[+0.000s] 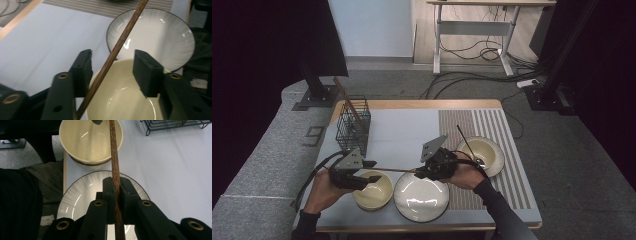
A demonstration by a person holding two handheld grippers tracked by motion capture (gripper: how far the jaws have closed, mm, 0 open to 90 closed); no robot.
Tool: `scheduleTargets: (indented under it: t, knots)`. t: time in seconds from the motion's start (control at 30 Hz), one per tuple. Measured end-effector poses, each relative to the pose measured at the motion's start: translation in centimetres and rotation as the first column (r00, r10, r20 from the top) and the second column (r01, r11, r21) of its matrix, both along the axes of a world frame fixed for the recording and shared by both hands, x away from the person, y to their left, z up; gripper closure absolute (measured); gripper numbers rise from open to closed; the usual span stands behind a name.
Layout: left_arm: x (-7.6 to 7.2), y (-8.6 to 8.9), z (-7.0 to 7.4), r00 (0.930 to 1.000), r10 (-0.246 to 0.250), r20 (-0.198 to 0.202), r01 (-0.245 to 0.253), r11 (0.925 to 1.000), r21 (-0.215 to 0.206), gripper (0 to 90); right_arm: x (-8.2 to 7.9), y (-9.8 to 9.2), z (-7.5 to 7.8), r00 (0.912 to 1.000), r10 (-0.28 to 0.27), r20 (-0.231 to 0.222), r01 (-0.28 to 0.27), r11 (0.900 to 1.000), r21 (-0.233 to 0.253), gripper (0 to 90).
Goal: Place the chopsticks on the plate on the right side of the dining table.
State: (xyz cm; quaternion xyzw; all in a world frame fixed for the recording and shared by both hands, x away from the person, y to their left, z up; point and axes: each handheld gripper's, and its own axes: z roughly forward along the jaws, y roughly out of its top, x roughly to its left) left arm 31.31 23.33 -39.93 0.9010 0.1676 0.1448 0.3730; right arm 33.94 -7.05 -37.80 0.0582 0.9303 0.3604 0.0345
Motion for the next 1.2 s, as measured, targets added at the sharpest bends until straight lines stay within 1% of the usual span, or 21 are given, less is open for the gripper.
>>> scheduleTargets:
  t: [0.17,0.23,0.3,0.4,0.43,0.47,0.5,0.53,0.6,0.67,0.73,0.8,0.87,0.9,0.93,1.0,1.03,1.1,1.13,1.17,1.2]
  knots:
    - [-0.3,0.8,0.2,0.9986,0.052,0.013,-0.052,0.9982,-0.032,33.0,0.1,-0.4,-0.2,0.9999,-0.009,0.008,0.009,1.0,-0.005,84.0]
    - [-0.5,1.2,0.3,0.9976,0.069,0.005,-0.069,0.9965,-0.048,27.8,0.1,-0.5,-0.3,0.9998,-0.017,0.009,0.017,1.0,-0.005,83.9]
    - [-0.5,1.4,0.2,0.9963,0.085,0.002,-0.085,0.995,-0.053,21.5,0.2,-0.7,-0.3,0.9995,-0.027,0.015,0.027,1.0,-0.01,83.9]
    - [-0.9,2.0,0.1,0.9923,0.123,0.001,-0.123,0.9899,-0.071,14.8,0.2,-0.9,-0.3,0.9992,-0.038,0.015,0.039,0.999,-0.008,83.9]
    - [-1.0,2.3,0.1,0.9905,0.137,0.001,-0.137,0.9876,-0.077,14.4,0.2,-1.0,-0.3,0.9989,-0.042,0.018,0.042,0.999,-0.009,83.9]
    - [-1.1,2.6,0.1,0.9877,0.156,-0.003,-0.156,0.984,-0.086,13.9,0.2,-1.1,-0.3,0.9987,-0.048,0.019,0.048,0.999,-0.01,83.9]
    - [-1.3,3.0,0.0,0.9837,0.18,-0.008,-0.18,0.9785,-0.101,12.6,0.2,-1.1,-0.3,0.9982,-0.056,0.02,0.056,0.998,-0.011,83.9]
    - [-1.4,3.2,0.0,0.9822,0.187,-0.012,-0.188,0.9763,-0.108,10.8,0.2,-1.2,-0.3,0.9975,-0.067,0.021,0.067,0.998,-0.014,83.9]
    - [-1.6,3.9,-0.2,0.9755,0.219,-0.019,-0.22,0.9676,-0.124,7.6,0.2,-1.4,-0.3,0.9971,-0.072,0.024,0.073,0.997,-0.013,83.9]
    - [-1.8,4.4,-0.3,0.9705,0.24,-0.028,-0.241,0.9621,-0.128,5.5,0.2,-1.6,-0.3,0.9962,-0.083,0.024,0.084,0.996,-0.015,83.9]
    - [-1.9,4.9,-0.4,0.9638,0.265,-0.031,-0.266,0.9543,-0.135,3.3,0.2,-1.8,-0.2,0.9954,-0.093,0.024,0.093,0.996,-0.013,83.9]
    - [-2.0,5.3,-0.6,0.9591,0.281,-0.033,-0.283,0.9499,-0.132,0.9,0.3,-2.0,-0.2,0.9945,-0.102,0.022,0.102,0.995,-0.009,83.9]
    - [-2.1,5.9,-0.8,0.9515,0.306,-0.031,-0.307,0.9418,-0.136,0.0,0.3,-2.3,-0.2,0.9937,-0.11,0.021,0.11,0.994,-0.005,83.9]
    - [-2.2,6.2,-0.9,0.949,0.314,-0.031,-0.315,0.9392,-0.137,0.0,0.3,-2.5,-0.2,0.9932,-0.114,0.022,0.115,0.993,-0.006,83.8]
    - [-2.2,6.5,-1.0,0.9453,0.325,-0.025,-0.326,0.9357,-0.136,0.0,0.3,-2.7,-0.2,0.9924,-0.121,0.023,0.121,0.993,-0.007,83.9]
    - [-2.3,7.1,-1.3,0.9365,0.35,-0.016,-0.349,0.9259,-0.146,0.0,0.3,-3.1,-0.2,0.9902,-0.137,0.025,0.138,0.99,-0.004,83.8]
    - [-2.3,7.5,-1.4,0.9322,0.362,-0.017,-0.36,0.9202,-0.154,0.0,0.4,-3.3,-0.2,0.9893,-0.143,0.026,0.143,0.99,-0.005,83.9]
    - [-2.4,8.2,-1.7,0.9206,0.39,-0.016,-0.387,0.9069,-0.166,0.0,0.4,-3.8,-0.1,0.9865,-0.161,0.03,0.161,0.987,-0.003,83.9]
    - [-2.4,8.4,-1.9,0.9173,0.398,-0.016,-0.395,0.9038,-0.165,0.0,0.4,-4.0,-0.1,0.9852,-0.168,0.033,0.168,0.986,-0.003,83.8]
    - [-2.4,8.7,-2.1,0.9119,0.41,-0.015,-0.407,0.8985,-0.165,0.0,0.4,-4.1,-0.1,0.9844,-0.172,0.035,0.172,0.985,-0.001,83.9]
    - [-2.4,8.9,-2.3,0.9087,0.417,-0.014,-0.414,0.8955,-0.164,0.0,0.5,-4.4,0.0,0.9826,-0.182,0.035,0.182,0.983,0.001,83.9]
